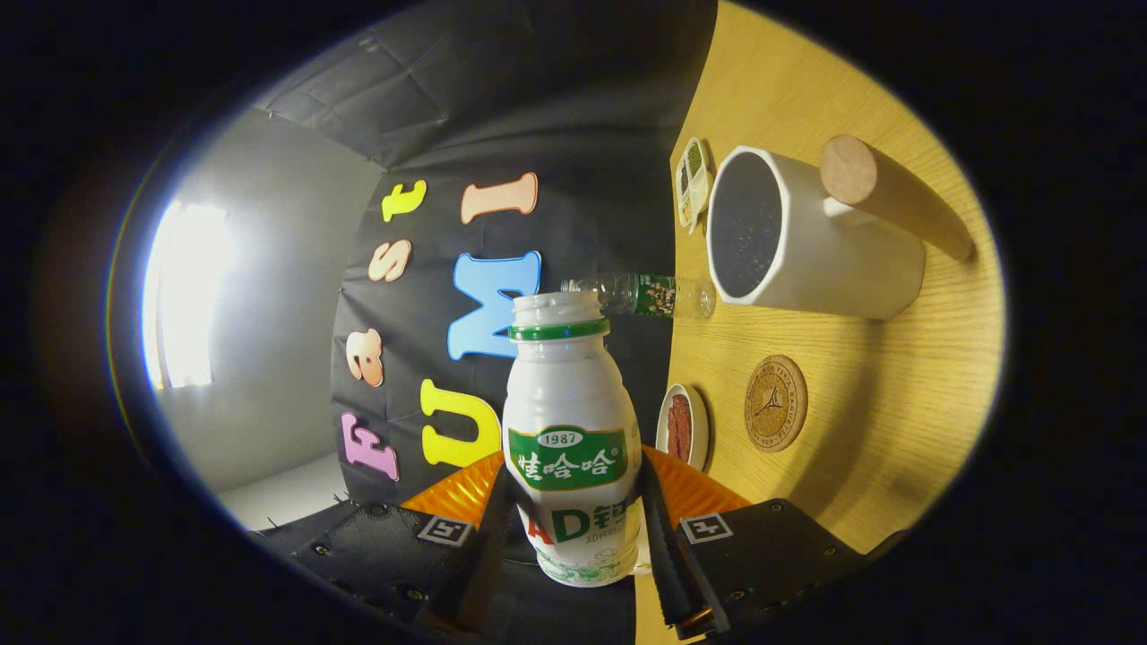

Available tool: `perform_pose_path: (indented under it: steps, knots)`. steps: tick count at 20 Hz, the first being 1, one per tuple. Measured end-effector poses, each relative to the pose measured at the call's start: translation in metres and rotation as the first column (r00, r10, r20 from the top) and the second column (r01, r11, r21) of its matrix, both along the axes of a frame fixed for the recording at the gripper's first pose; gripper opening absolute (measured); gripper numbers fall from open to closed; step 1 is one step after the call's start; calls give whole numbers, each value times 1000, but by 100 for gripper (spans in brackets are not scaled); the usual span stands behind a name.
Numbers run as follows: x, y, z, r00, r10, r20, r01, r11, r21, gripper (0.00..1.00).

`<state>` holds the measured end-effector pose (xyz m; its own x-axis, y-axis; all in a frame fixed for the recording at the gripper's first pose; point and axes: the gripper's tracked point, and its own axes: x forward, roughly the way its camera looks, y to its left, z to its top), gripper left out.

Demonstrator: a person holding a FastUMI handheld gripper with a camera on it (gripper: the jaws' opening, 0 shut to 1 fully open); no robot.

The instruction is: Take the bottle from table, then pour the juice into the cup, finally place the bottle on the coaster

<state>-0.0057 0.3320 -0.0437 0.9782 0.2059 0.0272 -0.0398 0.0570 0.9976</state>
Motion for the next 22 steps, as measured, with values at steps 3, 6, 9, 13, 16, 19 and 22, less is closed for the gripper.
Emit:
perform_pose_path:
  steps: [3, 6, 9, 13, 16, 19, 22]
  knots:
    - [1, -6, 5, 1000, -10, 1, 10, 999, 52, 69]
    - [1, -9, 8, 1000, -16, -2, 16, 995, 101, 69]
    - [1, -12, 12, 1000, -17, 0, 17, 990, 138, 69]
    - [4, -14, 17, 1000, -19, -1, 19, 984, 177, 69]
    - [6, -16, 18, 1000, -17, -5, 18, 981, 194, 69]
    - [2, -16, 21, 1000, -9, -4, 10, 978, 210, 69]
    - [2, -16, 24, 1000, -5, -4, 6, 975, 224, 69]
